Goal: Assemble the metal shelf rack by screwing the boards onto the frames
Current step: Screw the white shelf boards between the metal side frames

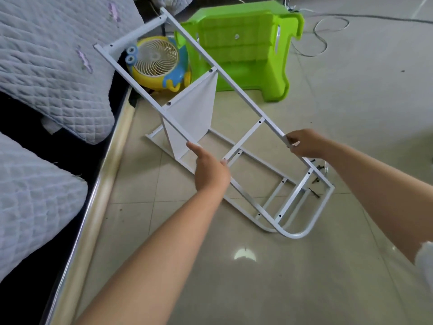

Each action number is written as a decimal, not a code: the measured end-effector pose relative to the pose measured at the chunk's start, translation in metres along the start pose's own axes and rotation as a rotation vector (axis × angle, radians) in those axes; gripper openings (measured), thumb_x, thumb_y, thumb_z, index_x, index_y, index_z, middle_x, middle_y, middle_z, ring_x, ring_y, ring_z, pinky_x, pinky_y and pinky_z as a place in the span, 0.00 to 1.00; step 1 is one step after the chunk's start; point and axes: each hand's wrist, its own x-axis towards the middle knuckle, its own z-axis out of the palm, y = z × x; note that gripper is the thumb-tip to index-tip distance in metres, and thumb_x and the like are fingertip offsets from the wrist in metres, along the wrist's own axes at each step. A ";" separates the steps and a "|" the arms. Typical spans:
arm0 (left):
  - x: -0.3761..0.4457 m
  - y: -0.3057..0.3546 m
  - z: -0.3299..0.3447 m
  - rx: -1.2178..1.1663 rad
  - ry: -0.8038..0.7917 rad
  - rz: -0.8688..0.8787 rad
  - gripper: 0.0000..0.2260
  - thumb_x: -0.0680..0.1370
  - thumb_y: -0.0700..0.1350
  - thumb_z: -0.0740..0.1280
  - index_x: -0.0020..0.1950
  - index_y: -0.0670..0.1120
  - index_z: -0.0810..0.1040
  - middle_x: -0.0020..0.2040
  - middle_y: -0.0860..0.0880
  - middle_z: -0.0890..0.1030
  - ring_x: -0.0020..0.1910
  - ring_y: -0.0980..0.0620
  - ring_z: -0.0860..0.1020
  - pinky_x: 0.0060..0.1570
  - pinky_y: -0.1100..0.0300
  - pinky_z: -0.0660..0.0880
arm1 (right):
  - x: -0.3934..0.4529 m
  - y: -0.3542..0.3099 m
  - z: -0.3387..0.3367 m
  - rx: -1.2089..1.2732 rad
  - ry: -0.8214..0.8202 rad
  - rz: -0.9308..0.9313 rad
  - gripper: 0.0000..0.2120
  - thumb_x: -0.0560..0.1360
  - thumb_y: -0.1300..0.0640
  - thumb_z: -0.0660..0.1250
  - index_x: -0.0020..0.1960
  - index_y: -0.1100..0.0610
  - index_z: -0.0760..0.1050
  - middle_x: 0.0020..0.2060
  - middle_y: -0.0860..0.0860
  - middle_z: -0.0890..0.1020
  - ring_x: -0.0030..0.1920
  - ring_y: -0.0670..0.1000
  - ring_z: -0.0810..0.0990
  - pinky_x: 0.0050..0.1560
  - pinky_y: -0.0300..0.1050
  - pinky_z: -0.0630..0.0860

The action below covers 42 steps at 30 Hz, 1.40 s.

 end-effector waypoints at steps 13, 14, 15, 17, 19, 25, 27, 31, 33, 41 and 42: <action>0.010 -0.038 -0.022 0.172 0.034 -0.020 0.40 0.76 0.34 0.60 0.74 0.44 0.31 0.69 0.42 0.66 0.60 0.42 0.74 0.52 0.54 0.72 | -0.022 -0.032 0.007 0.264 -0.560 0.066 0.03 0.74 0.68 0.64 0.43 0.64 0.76 0.37 0.57 0.80 0.33 0.49 0.81 0.33 0.40 0.81; 0.010 -0.045 -0.025 0.183 0.036 -0.010 0.41 0.76 0.35 0.61 0.74 0.44 0.31 0.68 0.41 0.67 0.59 0.42 0.74 0.52 0.54 0.72 | -0.023 -0.037 0.010 0.262 -0.618 0.061 0.04 0.75 0.67 0.64 0.42 0.63 0.75 0.37 0.56 0.80 0.33 0.49 0.81 0.34 0.41 0.81; 0.011 -0.052 -0.029 0.193 0.030 -0.002 0.41 0.76 0.35 0.61 0.74 0.45 0.30 0.67 0.41 0.68 0.58 0.42 0.75 0.52 0.53 0.73 | -0.023 -0.041 0.013 0.250 -0.673 0.056 0.04 0.76 0.65 0.64 0.42 0.62 0.74 0.37 0.56 0.81 0.33 0.49 0.81 0.36 0.42 0.80; 0.012 -0.063 -0.038 0.194 0.005 0.011 0.41 0.77 0.35 0.61 0.73 0.46 0.29 0.65 0.41 0.70 0.57 0.42 0.75 0.53 0.52 0.75 | -0.025 -0.051 0.019 0.233 -0.748 0.050 0.06 0.77 0.59 0.64 0.43 0.62 0.74 0.37 0.55 0.81 0.34 0.49 0.82 0.43 0.45 0.80; 0.014 -0.071 -0.046 0.173 -0.032 0.027 0.41 0.77 0.35 0.60 0.73 0.49 0.29 0.65 0.42 0.70 0.55 0.42 0.77 0.53 0.51 0.75 | -0.028 -0.059 0.024 0.262 -0.737 0.020 0.09 0.77 0.55 0.63 0.44 0.60 0.75 0.37 0.54 0.82 0.37 0.50 0.81 0.47 0.46 0.78; 0.001 -0.086 -0.058 0.158 -0.106 0.085 0.40 0.78 0.36 0.58 0.72 0.51 0.26 0.65 0.43 0.72 0.48 0.44 0.79 0.51 0.53 0.77 | -0.019 -0.092 0.012 0.978 -0.269 -0.077 0.11 0.80 0.50 0.55 0.49 0.57 0.70 0.37 0.53 0.79 0.30 0.47 0.81 0.38 0.42 0.77; -0.006 -0.091 -0.061 0.158 -0.134 0.091 0.40 0.78 0.36 0.57 0.72 0.51 0.26 0.62 0.43 0.74 0.47 0.43 0.79 0.51 0.50 0.77 | -0.017 -0.105 0.009 1.038 -0.211 -0.089 0.11 0.81 0.49 0.53 0.47 0.54 0.68 0.37 0.55 0.78 0.27 0.50 0.80 0.35 0.43 0.77; -0.016 -0.099 -0.069 0.170 -0.175 0.109 0.40 0.78 0.36 0.57 0.71 0.51 0.26 0.56 0.41 0.76 0.46 0.41 0.79 0.51 0.47 0.77 | -0.016 -0.125 0.014 1.020 -0.141 -0.098 0.11 0.82 0.51 0.50 0.50 0.56 0.67 0.25 0.53 0.76 0.18 0.48 0.73 0.34 0.47 0.77; -0.019 -0.102 -0.074 0.189 -0.196 0.112 0.39 0.78 0.36 0.56 0.72 0.51 0.26 0.51 0.38 0.78 0.47 0.41 0.79 0.50 0.49 0.76 | -0.019 -0.128 0.017 1.042 -0.165 -0.095 0.13 0.82 0.51 0.49 0.49 0.58 0.67 0.17 0.50 0.72 0.15 0.48 0.69 0.34 0.50 0.77; -0.017 -0.084 -0.057 0.286 -0.276 0.228 0.39 0.77 0.36 0.56 0.72 0.50 0.27 0.34 0.46 0.68 0.32 0.49 0.70 0.37 0.56 0.69 | -0.043 -0.080 0.006 1.098 -0.207 -0.035 0.18 0.82 0.51 0.49 0.39 0.60 0.66 0.18 0.53 0.74 0.18 0.53 0.74 0.39 0.54 0.76; -0.013 -0.078 -0.051 0.304 -0.279 0.246 0.39 0.77 0.35 0.56 0.72 0.49 0.27 0.33 0.46 0.67 0.30 0.50 0.68 0.35 0.57 0.67 | -0.045 -0.072 0.004 1.095 -0.183 -0.018 0.18 0.82 0.51 0.48 0.40 0.60 0.66 0.18 0.53 0.74 0.18 0.53 0.75 0.40 0.54 0.75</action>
